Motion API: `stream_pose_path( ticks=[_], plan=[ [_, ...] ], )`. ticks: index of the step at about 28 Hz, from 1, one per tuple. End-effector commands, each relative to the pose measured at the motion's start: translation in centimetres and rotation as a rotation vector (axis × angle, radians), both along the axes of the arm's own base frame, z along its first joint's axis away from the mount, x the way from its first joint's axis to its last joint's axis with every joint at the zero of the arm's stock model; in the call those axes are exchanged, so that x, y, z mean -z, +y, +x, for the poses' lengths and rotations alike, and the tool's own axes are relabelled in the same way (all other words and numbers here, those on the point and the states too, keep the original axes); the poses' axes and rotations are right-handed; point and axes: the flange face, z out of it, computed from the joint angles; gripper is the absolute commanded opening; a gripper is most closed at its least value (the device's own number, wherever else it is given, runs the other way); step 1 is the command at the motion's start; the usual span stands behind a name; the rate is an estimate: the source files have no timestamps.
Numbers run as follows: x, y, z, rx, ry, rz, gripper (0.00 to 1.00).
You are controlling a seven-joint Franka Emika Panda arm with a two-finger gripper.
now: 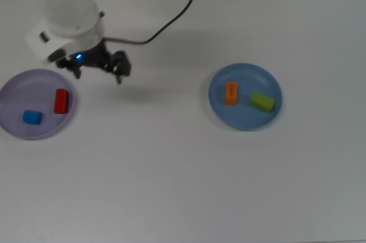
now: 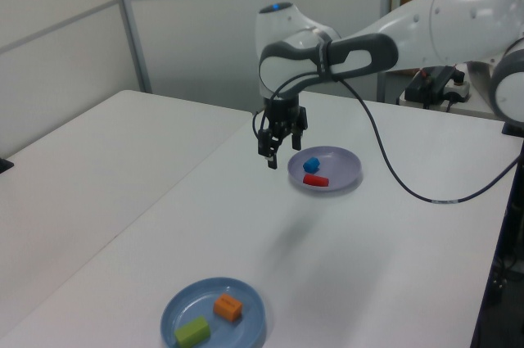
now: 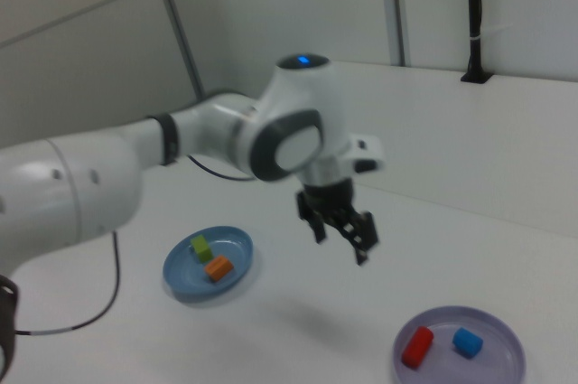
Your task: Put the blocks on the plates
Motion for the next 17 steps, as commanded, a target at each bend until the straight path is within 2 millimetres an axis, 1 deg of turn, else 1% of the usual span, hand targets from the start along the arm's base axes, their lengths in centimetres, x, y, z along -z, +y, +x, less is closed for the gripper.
stream_pose_path(
  ticks=[1, 2, 5, 6, 9, 13, 15, 16, 17],
  plan=[
    [-2.9, 3.4, -1.6, -0.006, 0.007, -0.001, 1.0],
    [-3.6, 4.5, -1.7, 0.003, -0.004, -0.007, 1.0],
    [-4.1, 5.8, -1.7, 0.028, -0.011, -0.025, 1.0],
    [-4.8, 6.9, -1.9, 0.034, -0.021, -0.049, 1.0],
    [-6.2, 8.1, -2.5, 0.027, -0.034, -0.077, 1.0],
    [-8.8, 8.6, -4.2, 0.023, -0.019, -0.078, 1.0],
    [-9.3, 9.8, -5.0, 0.003, 0.004, -0.086, 1.0],
    [-9.8, 10.6, -5.8, -0.011, 0.037, -0.11, 1.0],
    [-10.4, 10.7, -6.3, -0.012, 0.043, -0.12, 1.0]
  ],
)
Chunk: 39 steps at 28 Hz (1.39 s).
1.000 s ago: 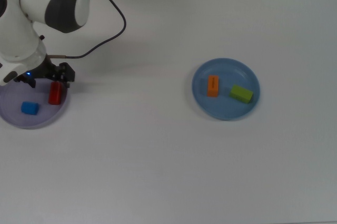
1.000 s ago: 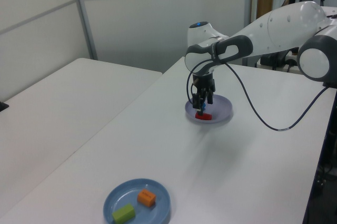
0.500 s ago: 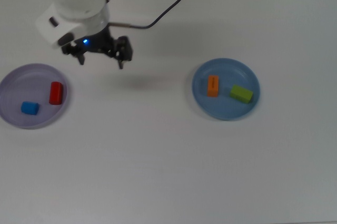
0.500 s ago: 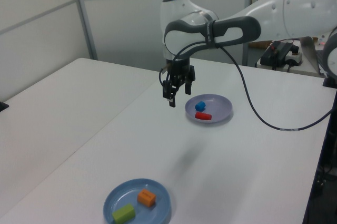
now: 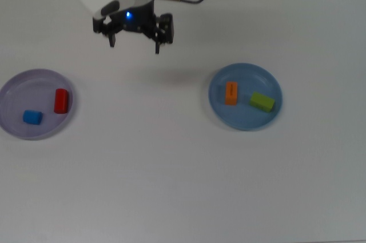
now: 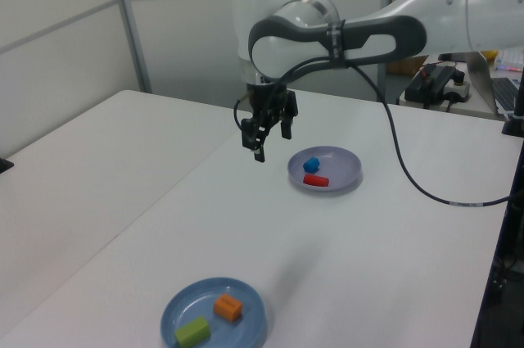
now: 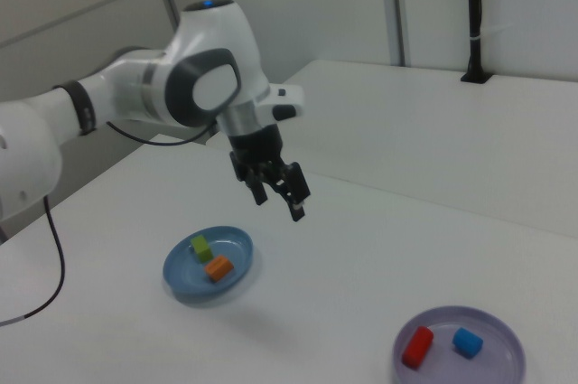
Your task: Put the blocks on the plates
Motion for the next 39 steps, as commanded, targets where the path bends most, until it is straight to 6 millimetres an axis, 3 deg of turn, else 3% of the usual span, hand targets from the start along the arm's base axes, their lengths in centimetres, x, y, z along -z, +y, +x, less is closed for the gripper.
stream_pose_path(
  ticks=[1, 5, 14, 21, 26, 30, 33, 39],
  plan=[
    [-3.5, 1.6, -3.4, -0.005, 0.046, -0.055, 1.0],
    [-6.2, 1.4, -4.5, -0.013, 0.008, -0.041, 1.0],
    [-10.2, 1.5, -6.9, -0.015, -0.042, 0.024, 1.0],
    [-10.0, 1.2, -6.7, -0.025, -0.037, 0.02, 1.0],
    [-9.4, 2.2, -7.2, -0.026, -0.005, 0.028, 1.0],
    [-8.9, 2.6, -8.7, -0.057, 0.107, 0.041, 1.0],
    [-10.2, 2.4, -10.1, -0.128, 0.117, 0.051, 1.0],
    [-10.6, 1.6, -9.9, -0.201, 0.092, 0.08, 1.0]
  ],
)
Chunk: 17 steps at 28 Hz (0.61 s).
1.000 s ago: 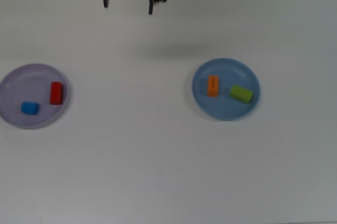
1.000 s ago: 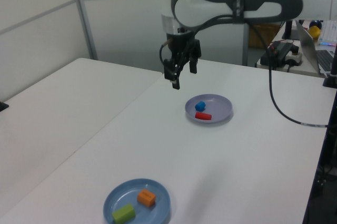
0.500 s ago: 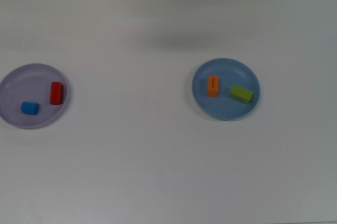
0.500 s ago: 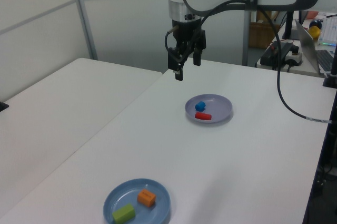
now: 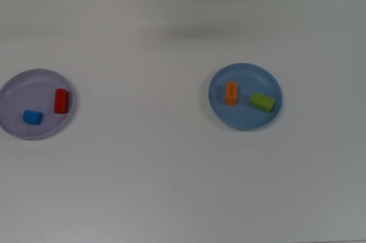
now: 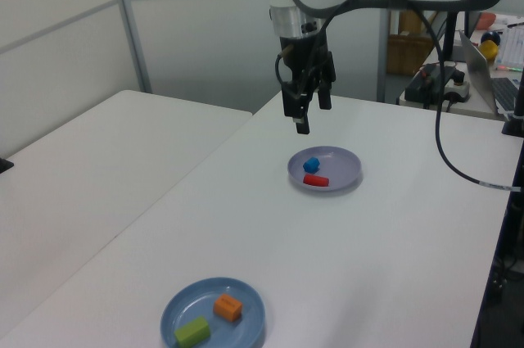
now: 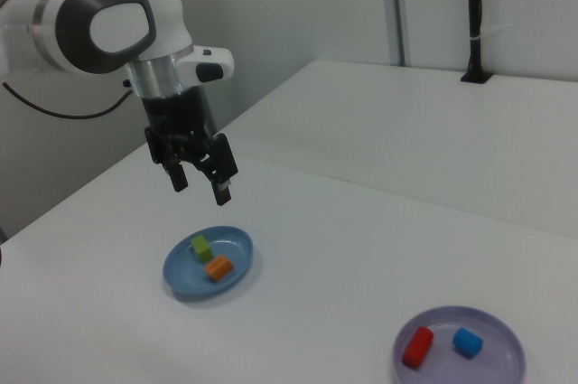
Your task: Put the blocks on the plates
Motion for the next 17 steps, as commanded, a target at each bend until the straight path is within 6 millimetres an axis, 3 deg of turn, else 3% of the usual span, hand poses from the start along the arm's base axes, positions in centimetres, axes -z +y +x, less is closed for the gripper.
stream_pose_path(
  ticks=[1, 17],
  plan=[
    [-0.79, -0.48, -0.85, -0.065, -0.011, 0.048, 1.0],
    [-0.65, -0.41, -0.12, -0.103, -0.052, 0.06, 1.0]
  ],
)
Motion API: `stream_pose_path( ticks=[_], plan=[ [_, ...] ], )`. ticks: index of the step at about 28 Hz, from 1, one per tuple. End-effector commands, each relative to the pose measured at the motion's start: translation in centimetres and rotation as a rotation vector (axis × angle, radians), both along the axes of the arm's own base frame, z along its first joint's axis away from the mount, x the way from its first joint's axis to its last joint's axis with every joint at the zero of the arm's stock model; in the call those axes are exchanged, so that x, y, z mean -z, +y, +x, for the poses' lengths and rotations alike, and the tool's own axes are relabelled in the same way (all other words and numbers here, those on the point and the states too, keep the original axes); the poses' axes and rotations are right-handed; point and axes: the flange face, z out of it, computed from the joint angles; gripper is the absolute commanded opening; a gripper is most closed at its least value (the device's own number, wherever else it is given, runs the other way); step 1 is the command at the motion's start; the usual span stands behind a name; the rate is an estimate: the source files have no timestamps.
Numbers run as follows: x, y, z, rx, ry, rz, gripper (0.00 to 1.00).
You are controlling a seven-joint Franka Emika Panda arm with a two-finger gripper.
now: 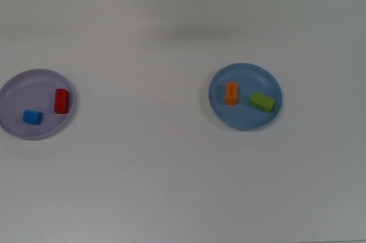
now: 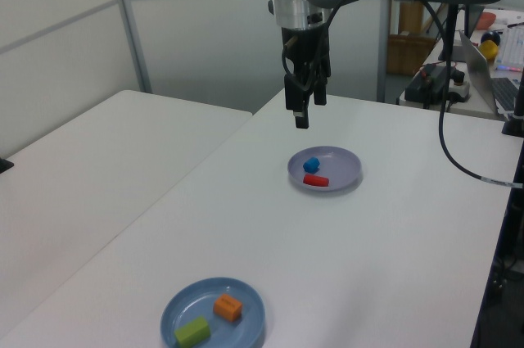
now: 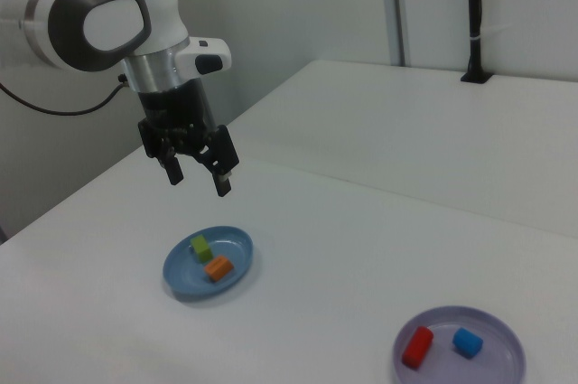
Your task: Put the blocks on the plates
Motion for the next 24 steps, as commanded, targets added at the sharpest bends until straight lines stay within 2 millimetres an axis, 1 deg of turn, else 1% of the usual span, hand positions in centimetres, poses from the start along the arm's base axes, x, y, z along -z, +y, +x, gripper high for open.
stream_pose_path(
  ticks=[1, 8, 24],
  plan=[
    [0.21, -0.25, -0.01, -0.018, -0.014, 0.024, 1.0],
    [0.36, 0.1, 0.55, -0.009, -0.05, 0.048, 1.0],
    [0.4, 0.1, 0.58, -0.014, -0.052, 0.048, 1.0]
  ],
)
